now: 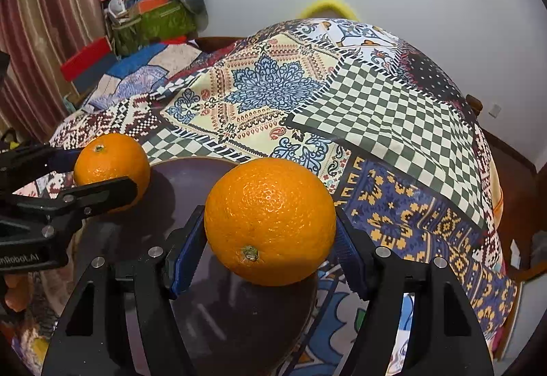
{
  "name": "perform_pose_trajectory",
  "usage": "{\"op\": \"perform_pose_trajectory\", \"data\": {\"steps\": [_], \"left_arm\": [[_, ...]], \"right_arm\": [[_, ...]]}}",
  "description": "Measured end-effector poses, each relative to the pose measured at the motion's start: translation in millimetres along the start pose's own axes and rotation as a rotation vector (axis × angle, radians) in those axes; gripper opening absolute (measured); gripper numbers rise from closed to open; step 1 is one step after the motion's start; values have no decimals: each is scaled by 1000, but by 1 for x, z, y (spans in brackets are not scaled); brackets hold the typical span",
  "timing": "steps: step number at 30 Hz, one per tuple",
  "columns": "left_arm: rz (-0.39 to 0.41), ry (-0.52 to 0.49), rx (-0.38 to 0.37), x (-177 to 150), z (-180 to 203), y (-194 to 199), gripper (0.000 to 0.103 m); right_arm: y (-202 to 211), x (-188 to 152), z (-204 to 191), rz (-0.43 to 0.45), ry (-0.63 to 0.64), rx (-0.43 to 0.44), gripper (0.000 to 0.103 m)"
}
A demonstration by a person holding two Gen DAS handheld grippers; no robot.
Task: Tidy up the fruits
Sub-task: 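Lower the oranges onto the purple plate and open both tools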
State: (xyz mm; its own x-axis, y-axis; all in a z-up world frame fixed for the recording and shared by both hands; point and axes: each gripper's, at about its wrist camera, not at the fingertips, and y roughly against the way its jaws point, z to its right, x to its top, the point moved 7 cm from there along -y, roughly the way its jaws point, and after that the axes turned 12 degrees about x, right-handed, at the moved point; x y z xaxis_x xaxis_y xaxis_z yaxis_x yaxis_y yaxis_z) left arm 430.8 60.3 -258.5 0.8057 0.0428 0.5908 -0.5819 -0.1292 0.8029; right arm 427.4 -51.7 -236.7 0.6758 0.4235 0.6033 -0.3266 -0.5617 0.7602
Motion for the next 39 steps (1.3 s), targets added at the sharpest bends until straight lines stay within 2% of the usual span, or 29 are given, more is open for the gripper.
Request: {"op": "perform_pose_trajectory", "data": {"steps": [6,18,21,24,29,39], "left_arm": [[-16,10,-2,-1,0,-7,64],[-61,12,-9,-9,3,-20,64],[-47,13,-11,-8,3,-15,64],[-28,30,-13,-5,1,-8,64],[-4,31,-13,-4,0,6,64],[74,46,2,-1,-11,54,64]], "right_arm": [[-7,0,-4,-22,24,18,67],[-15,-3,-3,-50,59,-1,68],[-14,-4,-5,-51,76,-3,70],[-13,-6,-5,-54,75,-7,80],[-7,-8,-7,-49,56,-4,80],[30,-4,-23,20,74,-28,80]]}}
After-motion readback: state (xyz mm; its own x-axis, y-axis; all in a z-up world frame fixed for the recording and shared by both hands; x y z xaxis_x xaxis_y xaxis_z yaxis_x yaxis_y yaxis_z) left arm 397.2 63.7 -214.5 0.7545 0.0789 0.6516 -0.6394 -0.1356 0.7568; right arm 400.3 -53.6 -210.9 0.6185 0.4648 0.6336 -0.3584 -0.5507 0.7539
